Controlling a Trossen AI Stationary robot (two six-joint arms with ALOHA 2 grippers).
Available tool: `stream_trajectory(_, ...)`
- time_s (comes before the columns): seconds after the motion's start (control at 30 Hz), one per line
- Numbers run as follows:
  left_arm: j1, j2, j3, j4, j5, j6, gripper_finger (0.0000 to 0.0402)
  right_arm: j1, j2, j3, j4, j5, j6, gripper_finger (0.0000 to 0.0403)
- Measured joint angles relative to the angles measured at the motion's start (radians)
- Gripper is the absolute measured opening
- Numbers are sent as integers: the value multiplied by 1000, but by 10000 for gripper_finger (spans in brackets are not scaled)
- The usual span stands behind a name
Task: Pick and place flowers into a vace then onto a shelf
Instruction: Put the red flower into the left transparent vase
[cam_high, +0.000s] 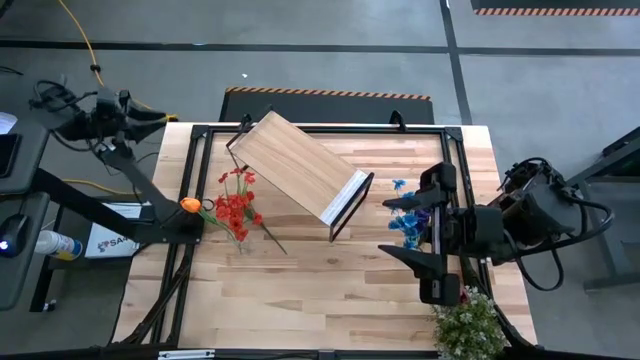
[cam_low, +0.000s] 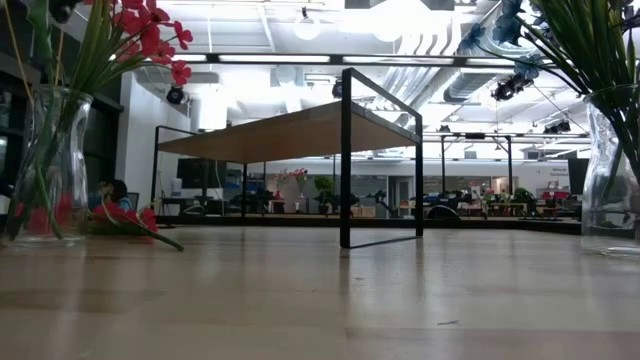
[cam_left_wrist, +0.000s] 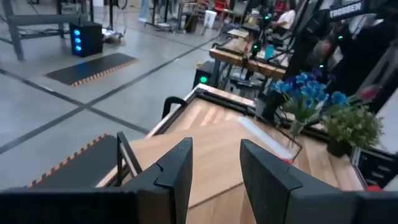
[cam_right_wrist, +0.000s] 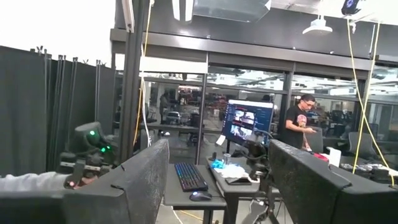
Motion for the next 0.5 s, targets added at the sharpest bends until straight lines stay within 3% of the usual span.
stream_trajectory(0.23,-56,-142,-45,0,-17,-51,155,0,0,0,0,-25,0,265)
stream_trajectory(0.5,-117,-240,-212,1,99,-131,117,-31,0,0,0,-25,-6,265)
